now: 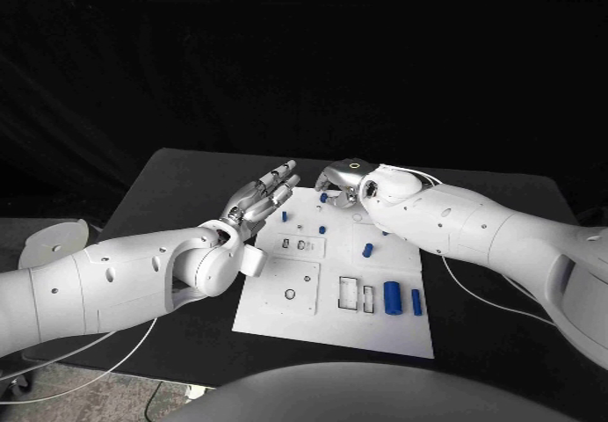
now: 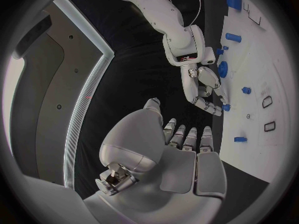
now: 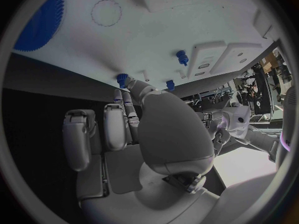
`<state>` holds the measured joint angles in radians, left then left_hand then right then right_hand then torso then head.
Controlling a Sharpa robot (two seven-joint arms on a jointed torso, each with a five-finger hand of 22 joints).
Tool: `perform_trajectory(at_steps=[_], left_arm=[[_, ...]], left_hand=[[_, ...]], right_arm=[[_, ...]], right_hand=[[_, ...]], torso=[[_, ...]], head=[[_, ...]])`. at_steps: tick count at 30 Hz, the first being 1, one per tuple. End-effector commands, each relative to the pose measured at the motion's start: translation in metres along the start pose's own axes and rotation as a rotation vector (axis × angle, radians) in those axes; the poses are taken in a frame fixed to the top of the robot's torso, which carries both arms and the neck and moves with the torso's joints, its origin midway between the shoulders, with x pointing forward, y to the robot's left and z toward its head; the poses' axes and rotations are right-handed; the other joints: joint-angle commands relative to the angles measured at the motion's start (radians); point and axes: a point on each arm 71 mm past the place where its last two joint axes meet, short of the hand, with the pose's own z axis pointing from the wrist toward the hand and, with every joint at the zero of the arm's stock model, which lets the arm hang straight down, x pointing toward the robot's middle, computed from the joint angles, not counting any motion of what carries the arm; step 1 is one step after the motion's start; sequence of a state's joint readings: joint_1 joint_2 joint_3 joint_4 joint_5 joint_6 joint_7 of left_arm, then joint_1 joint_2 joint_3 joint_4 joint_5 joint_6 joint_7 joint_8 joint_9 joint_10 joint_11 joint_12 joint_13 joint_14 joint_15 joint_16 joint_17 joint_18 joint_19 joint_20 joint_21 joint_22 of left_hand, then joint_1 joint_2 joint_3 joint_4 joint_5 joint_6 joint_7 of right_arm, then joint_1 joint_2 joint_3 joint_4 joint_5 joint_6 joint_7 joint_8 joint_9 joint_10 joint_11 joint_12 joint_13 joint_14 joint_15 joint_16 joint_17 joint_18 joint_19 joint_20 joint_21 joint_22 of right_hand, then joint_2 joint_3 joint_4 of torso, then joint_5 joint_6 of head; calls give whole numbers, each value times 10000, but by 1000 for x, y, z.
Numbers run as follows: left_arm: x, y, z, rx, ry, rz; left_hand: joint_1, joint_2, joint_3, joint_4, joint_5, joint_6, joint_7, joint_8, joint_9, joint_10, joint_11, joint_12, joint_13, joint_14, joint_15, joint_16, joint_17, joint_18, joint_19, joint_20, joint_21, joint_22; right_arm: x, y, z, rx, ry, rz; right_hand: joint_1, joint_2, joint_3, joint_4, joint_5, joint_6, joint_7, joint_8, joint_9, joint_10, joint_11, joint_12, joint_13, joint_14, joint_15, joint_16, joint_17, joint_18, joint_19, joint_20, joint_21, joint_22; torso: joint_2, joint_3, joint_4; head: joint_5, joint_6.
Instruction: Assemble the parts on the task board
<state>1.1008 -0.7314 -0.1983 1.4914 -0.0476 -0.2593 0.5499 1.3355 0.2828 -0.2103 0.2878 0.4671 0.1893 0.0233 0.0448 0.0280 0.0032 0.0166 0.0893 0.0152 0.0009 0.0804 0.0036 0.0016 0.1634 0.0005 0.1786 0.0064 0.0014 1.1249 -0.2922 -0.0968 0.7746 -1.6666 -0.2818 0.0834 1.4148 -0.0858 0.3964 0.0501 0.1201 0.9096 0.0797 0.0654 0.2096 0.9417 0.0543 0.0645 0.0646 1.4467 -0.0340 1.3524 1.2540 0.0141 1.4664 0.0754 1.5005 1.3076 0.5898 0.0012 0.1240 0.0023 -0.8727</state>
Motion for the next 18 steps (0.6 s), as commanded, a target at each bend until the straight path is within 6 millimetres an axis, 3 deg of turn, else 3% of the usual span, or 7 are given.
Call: perform_trajectory(at_steps=[1, 6, 13, 18], left_arm=[[3, 0, 1, 52, 192, -153], [2, 0, 1, 40, 174, -164], [1, 1, 0, 43, 135, -160], [-2, 2, -3, 16, 8, -125]], left_hand=[[99, 37, 63, -24, 62, -26, 75, 51, 15, 4, 76, 49, 16, -9, 89, -36, -16, 42, -5, 62, -64, -14], [99, 37, 63, -24, 62, -26, 75, 51, 15, 4, 76, 49, 16, -9, 89, -36, -16, 42, -5, 62, -64, -14], [105, 49, 78, -23, 67, -22, 80, 54, 16, 5, 87, 55, 16, -9, 98, -36, -16, 40, -5, 69, -64, -14], [110, 49, 84, -26, 69, -16, 83, 56, 17, 6, 93, 62, 17, -9, 101, -36, -16, 39, -5, 72, -64, -14]], right_arm=[[1, -1, 0, 104, 119, 77], [1, -2, -1, 153, 83, 173], [-3, -7, -5, 169, -588, 147], [-18, -20, -19, 157, -1204, 196]], right_hand=[[-32, 14, -35, 41, 28, -50, 33, -6, -20, -97, 6, -48, -1, -28, 36, -47, -26, 133, 253, 52, -75, 2069], [-170, 226, -55, 182, 40, -25, 83, 7, -44, -98, -3, -25, 17, -14, 30, -30, -7, 132, 262, 53, -76, 2076], [-218, 243, -114, 187, 88, 27, 156, 27, -60, -72, 70, -3, 28, -20, 58, -65, -65, 143, 235, 68, -114, 2055], [-167, 214, -122, 126, 179, 135, 226, 39, -93, 470, 127, 179, 95, 5, 94, -91, -116, 147, 245, 107, -132, 2054]], torso=[[1, 3, 0], [-1, -1, 5], [-36, -3, -12], [-126, -30, -52]], head=[[-1, 1], [-12, 1], [28, 1], [30, 1]])
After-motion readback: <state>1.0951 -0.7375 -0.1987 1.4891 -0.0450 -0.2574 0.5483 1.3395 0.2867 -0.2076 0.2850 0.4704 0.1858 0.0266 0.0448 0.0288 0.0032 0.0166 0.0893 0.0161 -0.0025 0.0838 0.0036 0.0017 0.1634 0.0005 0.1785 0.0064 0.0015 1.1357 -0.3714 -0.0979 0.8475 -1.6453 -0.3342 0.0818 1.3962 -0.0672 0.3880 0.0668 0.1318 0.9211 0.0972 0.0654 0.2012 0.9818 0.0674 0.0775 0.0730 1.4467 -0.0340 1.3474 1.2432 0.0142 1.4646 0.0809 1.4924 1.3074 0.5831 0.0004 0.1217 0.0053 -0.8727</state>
